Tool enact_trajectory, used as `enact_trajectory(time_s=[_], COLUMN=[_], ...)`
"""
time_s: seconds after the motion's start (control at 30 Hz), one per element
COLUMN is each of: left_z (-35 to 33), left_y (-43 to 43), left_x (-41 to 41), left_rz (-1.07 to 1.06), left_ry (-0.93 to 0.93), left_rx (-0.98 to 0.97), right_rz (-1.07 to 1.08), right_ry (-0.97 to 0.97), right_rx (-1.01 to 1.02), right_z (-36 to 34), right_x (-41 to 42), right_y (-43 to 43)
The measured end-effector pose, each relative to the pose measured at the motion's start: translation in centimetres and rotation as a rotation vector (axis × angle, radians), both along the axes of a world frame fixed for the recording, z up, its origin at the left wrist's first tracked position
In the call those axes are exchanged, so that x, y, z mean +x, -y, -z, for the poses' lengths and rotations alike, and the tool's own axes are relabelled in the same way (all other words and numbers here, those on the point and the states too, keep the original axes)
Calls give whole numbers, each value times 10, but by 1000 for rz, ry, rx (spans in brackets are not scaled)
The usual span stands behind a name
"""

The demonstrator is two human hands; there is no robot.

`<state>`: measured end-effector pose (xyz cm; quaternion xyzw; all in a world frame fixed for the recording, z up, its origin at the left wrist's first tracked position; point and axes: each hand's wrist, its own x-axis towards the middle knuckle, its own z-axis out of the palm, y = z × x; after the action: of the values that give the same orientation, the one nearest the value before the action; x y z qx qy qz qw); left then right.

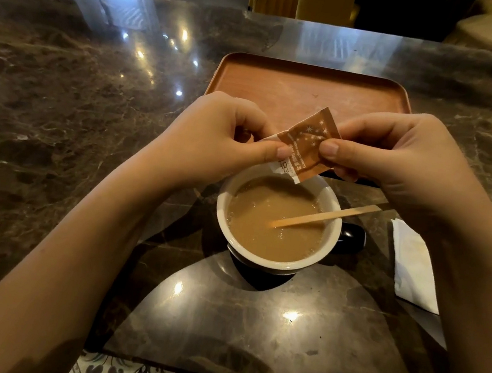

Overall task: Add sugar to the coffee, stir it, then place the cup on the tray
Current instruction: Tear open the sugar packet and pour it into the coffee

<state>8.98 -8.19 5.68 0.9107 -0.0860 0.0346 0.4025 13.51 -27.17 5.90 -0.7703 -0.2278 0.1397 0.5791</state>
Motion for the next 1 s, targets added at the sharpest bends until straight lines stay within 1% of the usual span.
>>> enact_trajectory(time_s=[0.13,0.33,0.8,1.0], left_z=[-2,1,2,4], left_y=[2,-1,4,2], left_x=[-2,1,0,2], left_rz=[43,-4,46,7], left_ry=[-19,7,22,26], left_rx=[-4,15,1,13], right_rz=[11,17,26,22], right_ry=[24,17,34,36], right_rx=[-14,-10,-19,-14], right_z=[1,-1,0,-2], right_x=[0,0,-1,-2], right_y=[-1,0,-2,-1])
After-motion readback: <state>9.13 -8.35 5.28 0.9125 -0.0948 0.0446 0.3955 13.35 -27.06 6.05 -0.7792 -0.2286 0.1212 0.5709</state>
